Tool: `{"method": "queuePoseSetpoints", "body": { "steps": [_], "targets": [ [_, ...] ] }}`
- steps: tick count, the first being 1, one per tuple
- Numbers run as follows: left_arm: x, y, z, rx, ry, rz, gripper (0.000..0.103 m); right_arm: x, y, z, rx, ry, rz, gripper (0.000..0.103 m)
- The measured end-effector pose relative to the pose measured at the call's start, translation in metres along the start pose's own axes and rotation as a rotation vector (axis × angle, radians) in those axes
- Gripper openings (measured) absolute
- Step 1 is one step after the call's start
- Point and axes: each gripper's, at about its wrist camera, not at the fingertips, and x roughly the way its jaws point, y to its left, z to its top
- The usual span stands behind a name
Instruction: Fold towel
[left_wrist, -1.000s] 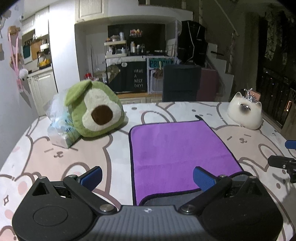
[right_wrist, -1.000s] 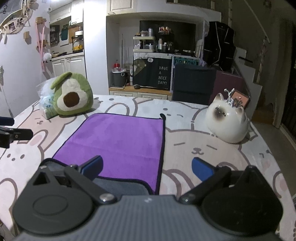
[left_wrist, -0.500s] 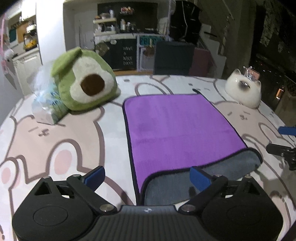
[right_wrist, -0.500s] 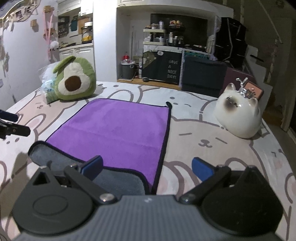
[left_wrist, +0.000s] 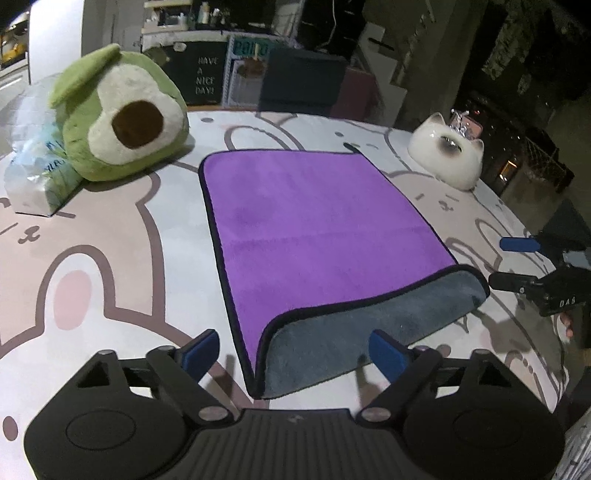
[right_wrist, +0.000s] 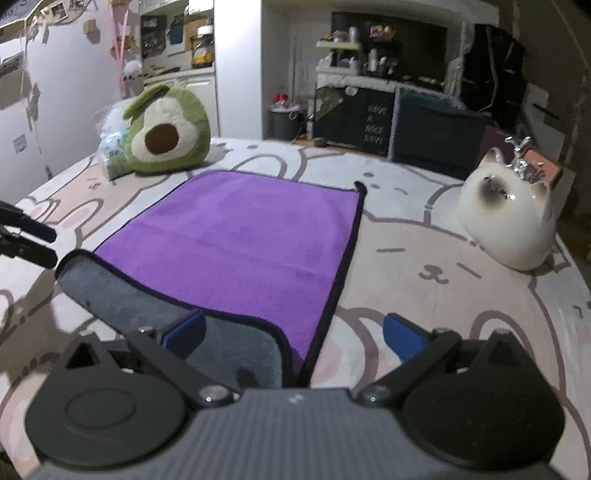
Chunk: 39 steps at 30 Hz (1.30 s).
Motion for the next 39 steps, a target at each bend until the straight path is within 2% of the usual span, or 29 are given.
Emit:
{"method": "queuePoseSetpoints", "body": {
  "steps": [3, 5, 9, 11, 14, 18, 23, 28, 31, 39],
  "targets": [
    [0.005, 0.004, 0.001, -0.006, 0.025, -0.019, 0.078, 0.008, -0.009, 0.001, 0.034, 0.059, 0.070, 0.100],
    [0.007, 0.007, 0.002, -0.010, 0.040, -0.024, 0.071, 0.013, -0.012, 0.002, 0.042, 0.090, 0.100, 0.088],
    [0.012, 0.012, 0.004, -0.037, 0.059, -0.027, 0.063, 0.022, -0.016, 0.005, 0.054, 0.147, 0.146, 0.070],
    [0.013, 0.013, 0.004, -0.049, 0.061, -0.025, 0.056, 0.028, -0.017, 0.006, 0.067, 0.175, 0.156, 0.057],
    [0.014, 0.014, 0.006, -0.057, 0.069, -0.025, 0.052, 0.034, -0.017, 0.008, 0.072, 0.198, 0.169, 0.046],
    [0.018, 0.015, 0.005, -0.058, 0.094, -0.016, 0.045, 0.035, -0.012, 0.011, 0.074, 0.224, 0.189, 0.040],
    [0.021, 0.018, 0.003, -0.050, 0.124, -0.007, 0.031, 0.039, -0.010, 0.008, 0.049, 0.273, 0.190, 0.020],
    [0.023, 0.019, 0.002, -0.039, 0.139, 0.003, 0.022, 0.036, -0.010, 0.005, 0.041, 0.288, 0.185, 0.011],
    [0.024, 0.019, 0.001, -0.030, 0.147, 0.023, 0.008, 0.034, -0.009, 0.004, 0.028, 0.300, 0.186, 0.009],
    [0.020, 0.016, 0.005, -0.020, 0.124, 0.043, 0.005, 0.028, -0.006, 0.006, 0.011, 0.295, 0.175, 0.007]
  ]
}}
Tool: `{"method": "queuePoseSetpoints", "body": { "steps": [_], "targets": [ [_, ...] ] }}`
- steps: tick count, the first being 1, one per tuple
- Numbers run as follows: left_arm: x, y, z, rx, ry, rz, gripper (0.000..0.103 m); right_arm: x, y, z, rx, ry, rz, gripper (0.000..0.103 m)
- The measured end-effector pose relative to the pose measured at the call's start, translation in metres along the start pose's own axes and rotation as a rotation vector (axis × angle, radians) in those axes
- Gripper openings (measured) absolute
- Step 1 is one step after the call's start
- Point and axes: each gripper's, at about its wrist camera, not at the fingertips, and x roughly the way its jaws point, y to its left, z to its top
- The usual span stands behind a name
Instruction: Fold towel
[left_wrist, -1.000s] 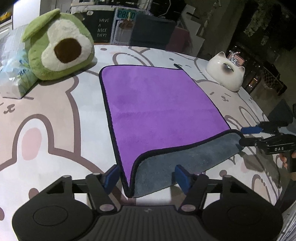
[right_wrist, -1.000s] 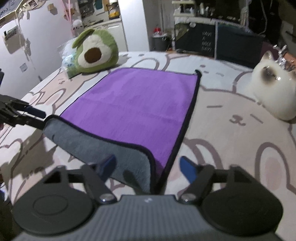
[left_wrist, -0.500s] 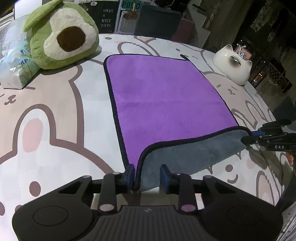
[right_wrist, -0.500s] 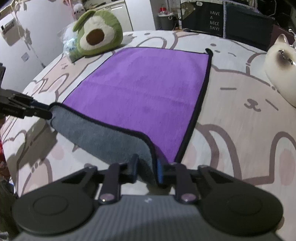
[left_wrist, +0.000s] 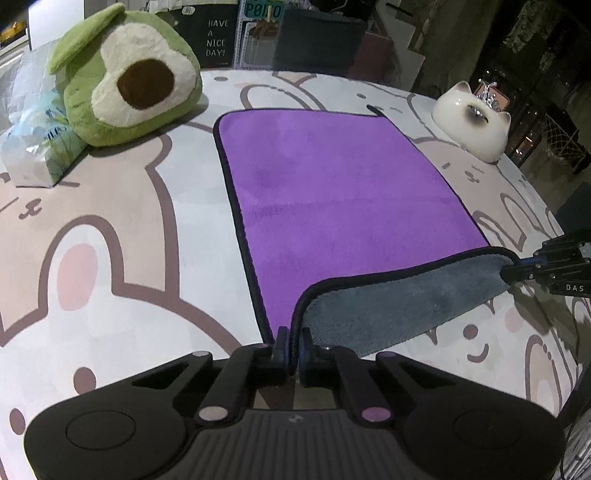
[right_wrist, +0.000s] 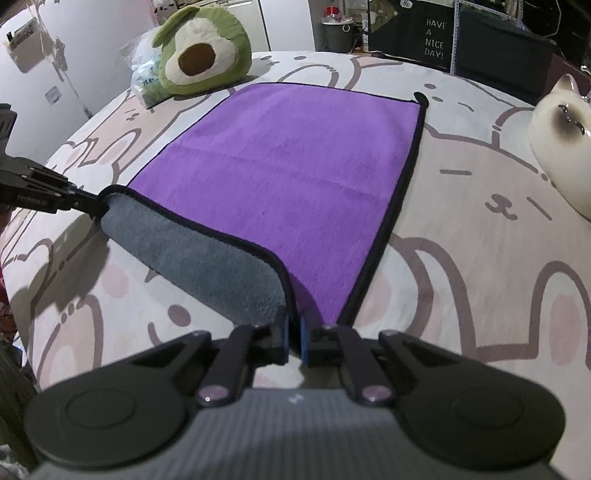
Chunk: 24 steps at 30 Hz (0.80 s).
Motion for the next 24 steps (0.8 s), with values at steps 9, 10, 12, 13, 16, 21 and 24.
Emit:
{"method": "queuePoseSetpoints", "body": {
  "steps": [9, 10, 12, 13, 16, 21, 24],
  "targets": [
    [-0.017, -0.005, 0.015, -0.023, -0.094, 0.015, 0.005, -0.016, -0.002, 0.008, 0.028, -0.072, -0.026, 0.006],
    [-0.020, -0.005, 0.017, -0.026, -0.107, 0.016, 0.005, -0.018, -0.002, 0.009, 0.033, -0.084, -0.029, 0.006],
    [-0.024, -0.006, 0.020, -0.033, -0.132, 0.020, 0.005, -0.023, -0.003, 0.013, 0.044, -0.109, -0.035, 0.006],
    [-0.026, -0.006, 0.022, -0.036, -0.144, 0.023, 0.005, -0.026, -0.003, 0.014, 0.049, -0.123, -0.038, 0.006],
    [-0.032, -0.008, 0.027, -0.041, -0.181, 0.032, 0.005, -0.034, -0.004, 0.019, 0.065, -0.167, -0.048, 0.006],
    [-0.045, -0.012, 0.038, -0.045, -0.267, 0.051, 0.005, -0.048, -0.004, 0.032, 0.090, -0.247, -0.069, 0.006],
    [-0.049, -0.013, 0.046, -0.055, -0.308, 0.057, 0.005, -0.053, -0.004, 0.040, 0.111, -0.293, -0.086, 0.006]
  ]
}}
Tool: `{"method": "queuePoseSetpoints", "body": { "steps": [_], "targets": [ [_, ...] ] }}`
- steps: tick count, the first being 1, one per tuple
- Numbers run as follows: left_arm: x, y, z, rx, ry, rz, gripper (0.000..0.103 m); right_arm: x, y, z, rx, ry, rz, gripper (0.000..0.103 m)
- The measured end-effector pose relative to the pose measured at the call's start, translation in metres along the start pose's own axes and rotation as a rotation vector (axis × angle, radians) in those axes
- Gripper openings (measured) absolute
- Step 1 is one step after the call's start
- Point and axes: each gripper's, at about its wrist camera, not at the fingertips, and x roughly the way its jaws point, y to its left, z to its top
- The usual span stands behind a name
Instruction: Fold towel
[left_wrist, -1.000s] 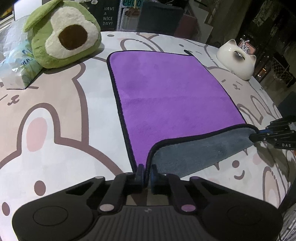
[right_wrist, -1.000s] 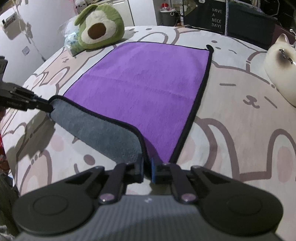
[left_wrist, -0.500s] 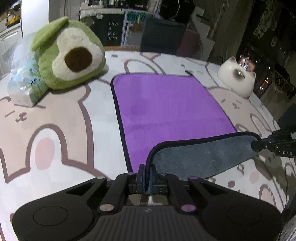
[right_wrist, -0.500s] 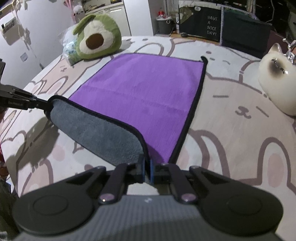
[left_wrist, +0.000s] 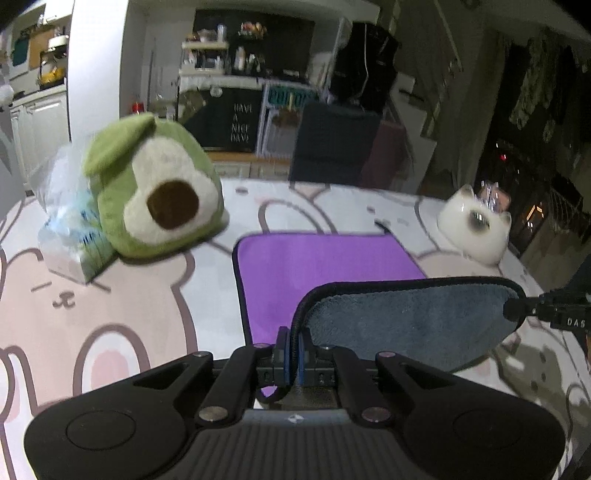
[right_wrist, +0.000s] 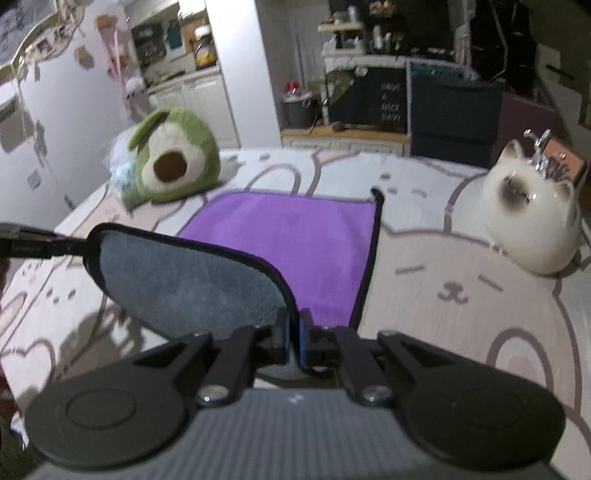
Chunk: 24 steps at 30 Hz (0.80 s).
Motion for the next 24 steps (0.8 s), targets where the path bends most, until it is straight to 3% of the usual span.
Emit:
{"method": "queuePoseSetpoints", "body": {
  "steps": [12, 24],
  "targets": [
    [0.006, -0.001, 0.033, 0.014, -0.092, 0.033, 0.004, 0.008, -0.001, 0.034, 0.017, -0.104, -0.056, 0.006],
    [0.040, 0.012, 0.066, 0.018, -0.094, 0.048, 0.004, 0.035, -0.008, 0.069, 0.003, -0.126, -0.081, 0.006]
  ]
}}
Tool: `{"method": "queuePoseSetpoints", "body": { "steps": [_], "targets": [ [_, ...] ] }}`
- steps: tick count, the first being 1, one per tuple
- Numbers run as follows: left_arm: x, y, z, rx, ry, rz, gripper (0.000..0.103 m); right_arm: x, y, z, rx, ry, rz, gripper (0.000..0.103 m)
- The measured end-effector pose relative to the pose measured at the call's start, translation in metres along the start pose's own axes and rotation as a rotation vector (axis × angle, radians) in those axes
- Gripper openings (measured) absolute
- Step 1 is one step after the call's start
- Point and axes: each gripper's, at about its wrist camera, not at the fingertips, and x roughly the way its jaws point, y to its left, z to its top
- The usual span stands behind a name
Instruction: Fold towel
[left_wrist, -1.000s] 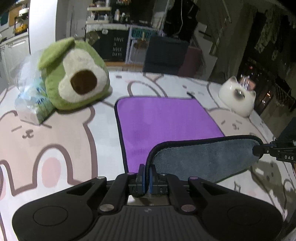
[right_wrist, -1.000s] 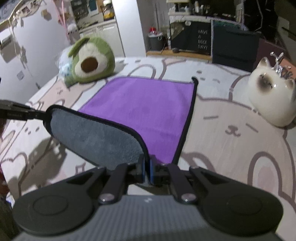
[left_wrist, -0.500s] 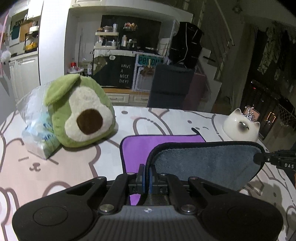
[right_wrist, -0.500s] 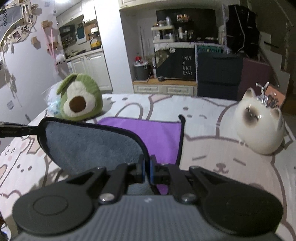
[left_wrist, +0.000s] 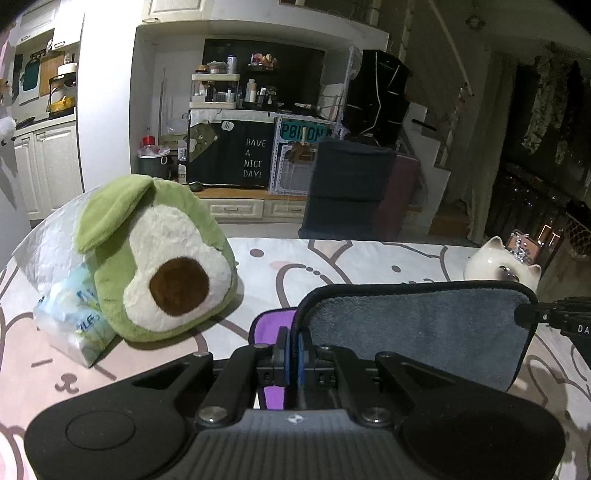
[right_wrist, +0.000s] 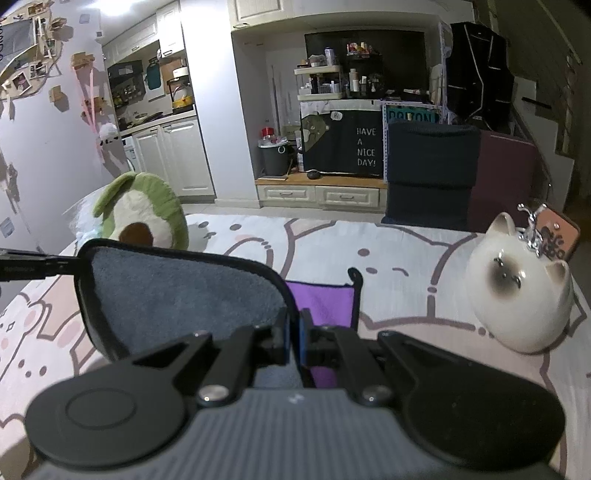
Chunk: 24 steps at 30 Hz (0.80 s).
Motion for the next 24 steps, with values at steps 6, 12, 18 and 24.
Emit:
{"method": "queuePoseSetpoints", "body": {
  "steps": [6, 12, 18, 24],
  "targets": [
    [0.024, 0.005, 0.009, 0.009, 0.012, 0.006, 0.004, 0.021, -0.005, 0.012, -0.003, 0.007, -0.008, 0.006],
    [0.048, 0.010, 0.019, 0.000, 0.018, 0.004, 0.004, 0.040, -0.007, 0.021, -0.007, 0.020, -0.016, 0.006],
    [0.072, 0.015, 0.025, -0.006, 0.036, 0.007, 0.004, 0.064, -0.012, 0.029, 0.004, 0.048, -0.032, 0.006],
    [0.094, 0.020, 0.029, -0.011, 0.050, 0.015, 0.004, 0.087, -0.016, 0.030, 0.008, 0.073, -0.045, 0.006]
  ]
}}
